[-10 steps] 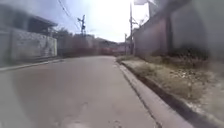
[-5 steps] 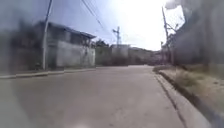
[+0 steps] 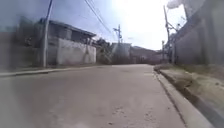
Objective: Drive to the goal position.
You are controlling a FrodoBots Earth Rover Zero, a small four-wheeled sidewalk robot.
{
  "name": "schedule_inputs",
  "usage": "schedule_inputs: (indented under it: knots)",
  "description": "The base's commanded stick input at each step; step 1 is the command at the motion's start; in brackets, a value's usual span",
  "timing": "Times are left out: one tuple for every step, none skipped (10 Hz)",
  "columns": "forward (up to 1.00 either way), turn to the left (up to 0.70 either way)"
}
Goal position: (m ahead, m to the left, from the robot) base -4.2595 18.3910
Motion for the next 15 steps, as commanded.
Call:
schedule_inputs:
  knots:
    - [0.0, 0.93]
    - [0.0, 0.93]
    - [0.0, 0.93]
    - [0.0, 0.93]
    - [0.0, 0.93]
    - [0.0, 0.93]
    - [0.0, 0.93]
    - [0.0, 0.93]
    - [0.0, 0.93]
    - [0.0, 0.93]
    - [0.0, 0.93]
    - [0.0, 0.93]
    - [0.0, 0.93]
    - [0.0, 0.93]
    - [1.0, 0.37]
